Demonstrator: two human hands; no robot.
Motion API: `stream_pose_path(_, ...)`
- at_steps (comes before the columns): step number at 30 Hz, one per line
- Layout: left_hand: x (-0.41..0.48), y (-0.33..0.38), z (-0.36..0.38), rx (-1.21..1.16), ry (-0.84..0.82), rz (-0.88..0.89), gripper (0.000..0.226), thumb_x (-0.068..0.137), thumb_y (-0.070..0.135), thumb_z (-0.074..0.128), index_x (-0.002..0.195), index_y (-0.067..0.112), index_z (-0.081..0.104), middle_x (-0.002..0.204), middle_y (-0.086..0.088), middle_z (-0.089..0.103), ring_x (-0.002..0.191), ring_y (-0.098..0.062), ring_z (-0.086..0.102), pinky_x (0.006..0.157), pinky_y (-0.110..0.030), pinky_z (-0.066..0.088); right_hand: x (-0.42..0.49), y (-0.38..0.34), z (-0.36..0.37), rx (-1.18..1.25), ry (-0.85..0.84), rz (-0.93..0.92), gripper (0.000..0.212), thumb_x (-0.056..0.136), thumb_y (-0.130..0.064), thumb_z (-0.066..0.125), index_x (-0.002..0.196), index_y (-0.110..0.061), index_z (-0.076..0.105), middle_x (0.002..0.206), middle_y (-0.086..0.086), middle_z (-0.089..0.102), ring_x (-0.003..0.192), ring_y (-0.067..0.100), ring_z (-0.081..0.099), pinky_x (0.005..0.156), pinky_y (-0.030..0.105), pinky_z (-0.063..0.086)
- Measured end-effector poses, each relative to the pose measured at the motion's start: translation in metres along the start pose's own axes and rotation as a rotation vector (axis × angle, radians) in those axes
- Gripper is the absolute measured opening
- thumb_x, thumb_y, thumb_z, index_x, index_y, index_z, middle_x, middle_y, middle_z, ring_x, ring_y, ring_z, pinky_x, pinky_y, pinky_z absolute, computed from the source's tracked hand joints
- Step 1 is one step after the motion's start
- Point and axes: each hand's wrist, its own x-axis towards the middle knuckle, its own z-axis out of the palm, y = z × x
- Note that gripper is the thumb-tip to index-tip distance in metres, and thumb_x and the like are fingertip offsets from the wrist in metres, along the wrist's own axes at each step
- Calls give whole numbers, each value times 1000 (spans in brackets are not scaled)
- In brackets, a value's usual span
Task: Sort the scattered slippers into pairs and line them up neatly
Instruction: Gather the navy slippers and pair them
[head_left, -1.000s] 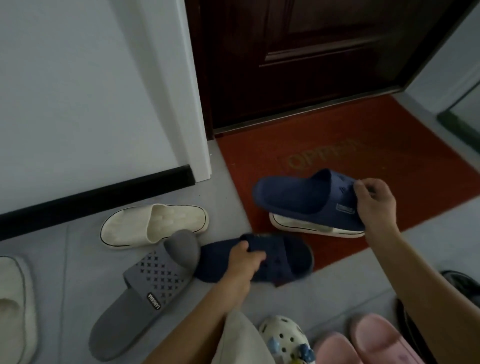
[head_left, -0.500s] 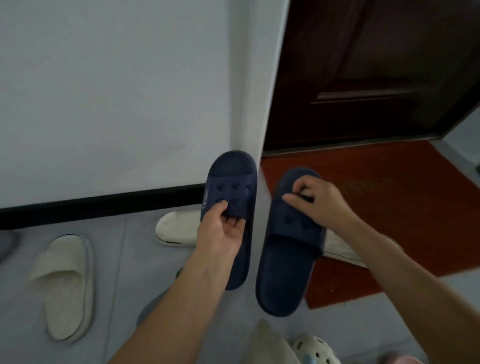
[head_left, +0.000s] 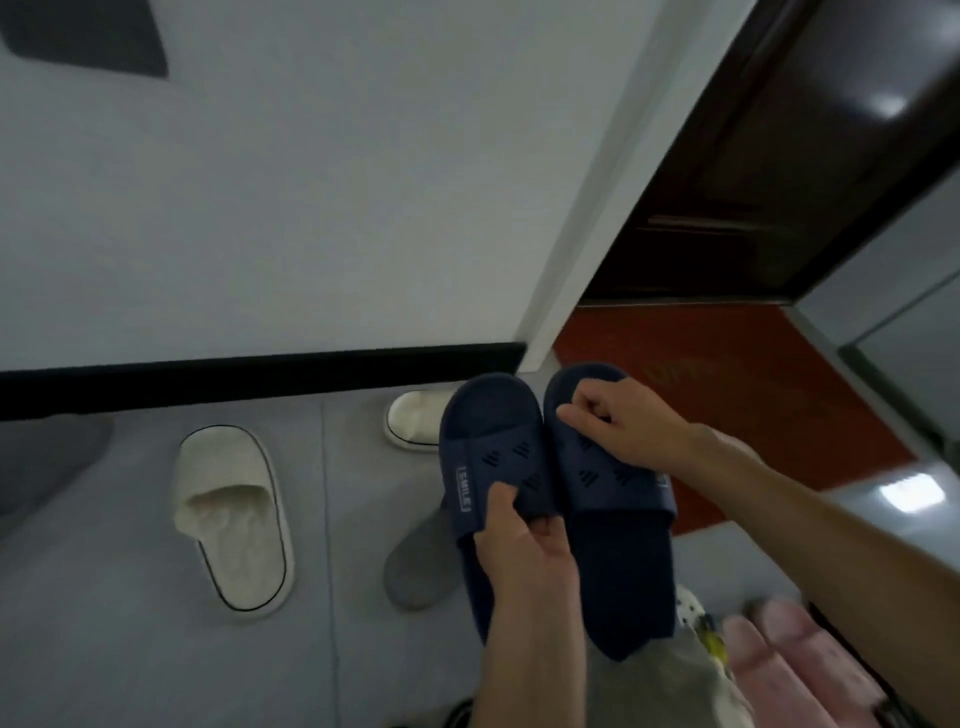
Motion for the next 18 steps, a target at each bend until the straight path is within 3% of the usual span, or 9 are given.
stream_pose_path(3,-14,-30,-24,44,-20,-145,42,89,2,54,127,16,53,113,-11,64,98,-27,62,84,-42,51,-47,5,-7,-103,-26,157,35,92,-49,43,66,-26,42,49,-5,42,40,9,40,45,21,29)
stream_pose_path(6,-23,-47,-50,166,1,-339,37,89,0,52,125,10,53,105,-15,64,91,-29,61,85,-44,49,-95,8,-8,-153,-35,291,32,91,-51,46,73,-25,49,53,-6,49,45,6,43,50,17,29)
stream_pose_path(8,-30,-51,-63,294,-27,-438,35,91,1,52,125,5,53,103,-16,63,88,-30,60,83,-44,49,-121,10,0,-66,-114,385,21,91,-49,48,99,-31,55,78,-13,60,63,4,54,60,19,39)
stream_pose_path(10,-33,-57,-69,421,-59,-454,37,91,2,53,127,3,52,109,-19,62,87,-31,60,73,-42,51,-138,12,18,67,-297,438,38,94,-44,45,130,-31,46,111,-15,55,90,5,57,78,21,43)
stream_pose_path(11,-33,-62,-71,480,-59,-433,38,90,1,55,128,3,52,111,-18,63,87,-31,61,68,-39,52,-143,17,25,143,-373,472,39,96,-42,44,131,-25,46,118,-11,55,100,9,57,84,21,42)
stream_pose_path(13,-36,-75,-76,603,-37,-381,40,87,0,58,126,4,52,109,-17,63,88,-29,61,63,-34,51,-155,30,38,294,-407,538,28,97,-35,44,108,-13,56,107,1,62,97,18,59,79,23,43)
stream_pose_path(15,-36,-85,-78,723,-53,-344,38,86,0,57,123,4,54,109,-17,64,88,-27,62,62,-31,51,-168,44,42,387,-339,601,23,97,-34,45,84,-17,53,85,-2,58,79,12,57,66,17,39)
stream_pose_path(18,-36,-105,-72,877,-173,-326,32,87,-1,54,118,1,58,112,-20,64,96,-31,63,73,-36,55,-187,66,41,488,-206,678,26,97,-38,44,76,-24,51,80,-9,56,73,2,53,61,15,37)
